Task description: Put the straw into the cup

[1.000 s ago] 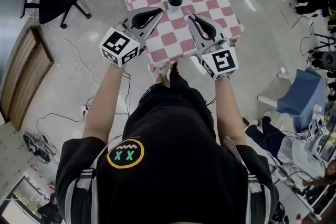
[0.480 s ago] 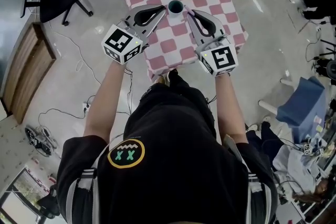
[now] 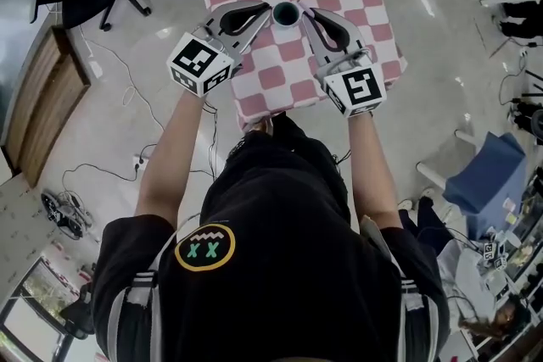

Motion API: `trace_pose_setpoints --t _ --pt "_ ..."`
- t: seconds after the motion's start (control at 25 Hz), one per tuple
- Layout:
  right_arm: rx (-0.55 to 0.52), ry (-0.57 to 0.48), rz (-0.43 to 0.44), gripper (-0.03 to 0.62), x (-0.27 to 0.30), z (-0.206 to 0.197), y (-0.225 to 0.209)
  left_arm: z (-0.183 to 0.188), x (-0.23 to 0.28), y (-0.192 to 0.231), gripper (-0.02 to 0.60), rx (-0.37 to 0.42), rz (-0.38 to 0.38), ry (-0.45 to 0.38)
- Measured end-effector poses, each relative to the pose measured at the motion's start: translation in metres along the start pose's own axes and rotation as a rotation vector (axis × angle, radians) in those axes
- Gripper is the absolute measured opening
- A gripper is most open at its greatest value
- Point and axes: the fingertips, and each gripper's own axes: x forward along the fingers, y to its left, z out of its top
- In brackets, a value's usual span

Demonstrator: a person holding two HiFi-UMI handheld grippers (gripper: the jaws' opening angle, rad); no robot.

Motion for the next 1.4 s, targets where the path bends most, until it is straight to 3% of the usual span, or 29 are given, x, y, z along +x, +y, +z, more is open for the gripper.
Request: trace_pose_setpoints --t 1.4 --pt "0.112 0.095 -0.013 0.048 0.061 -0.107 -0.046 -0.089 0.065 0.046 0.032 -0.071 -0.023 0.096"
